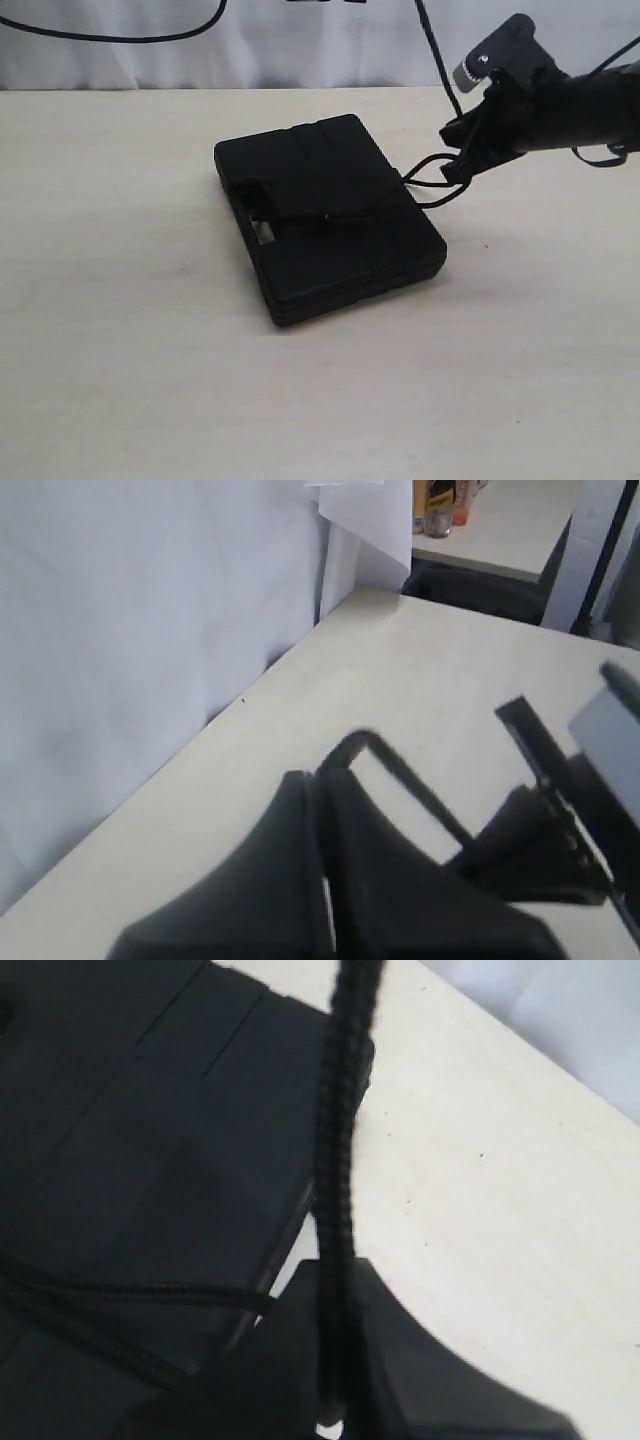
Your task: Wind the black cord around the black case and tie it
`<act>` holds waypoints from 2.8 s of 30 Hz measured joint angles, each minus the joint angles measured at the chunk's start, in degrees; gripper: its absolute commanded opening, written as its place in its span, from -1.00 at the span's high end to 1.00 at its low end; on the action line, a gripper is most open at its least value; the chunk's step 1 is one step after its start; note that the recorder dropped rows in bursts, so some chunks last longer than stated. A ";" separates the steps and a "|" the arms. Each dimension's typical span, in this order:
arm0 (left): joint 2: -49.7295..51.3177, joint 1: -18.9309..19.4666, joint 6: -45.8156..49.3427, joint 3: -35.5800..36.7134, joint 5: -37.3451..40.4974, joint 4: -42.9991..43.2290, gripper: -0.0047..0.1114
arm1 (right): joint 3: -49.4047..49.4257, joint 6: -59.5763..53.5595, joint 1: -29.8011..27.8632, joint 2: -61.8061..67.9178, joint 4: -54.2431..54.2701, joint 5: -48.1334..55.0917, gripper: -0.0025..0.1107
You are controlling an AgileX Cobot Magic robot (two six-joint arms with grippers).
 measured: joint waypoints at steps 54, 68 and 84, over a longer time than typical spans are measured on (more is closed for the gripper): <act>15.30 3.88 -79.60 4.75 13.09 57.86 0.92 | -10.97 21.31 0.00 0.96 0.08 -4.76 0.88; 10.66 9.92 -78.41 5.17 16.01 59.75 0.92 | -10.97 27.73 -14.71 -3.93 -4.03 9.96 0.88; 10.66 13.25 -77.34 6.67 15.36 56.33 0.92 | 1.56 39.68 -29.19 -4.38 -18.04 7.63 0.88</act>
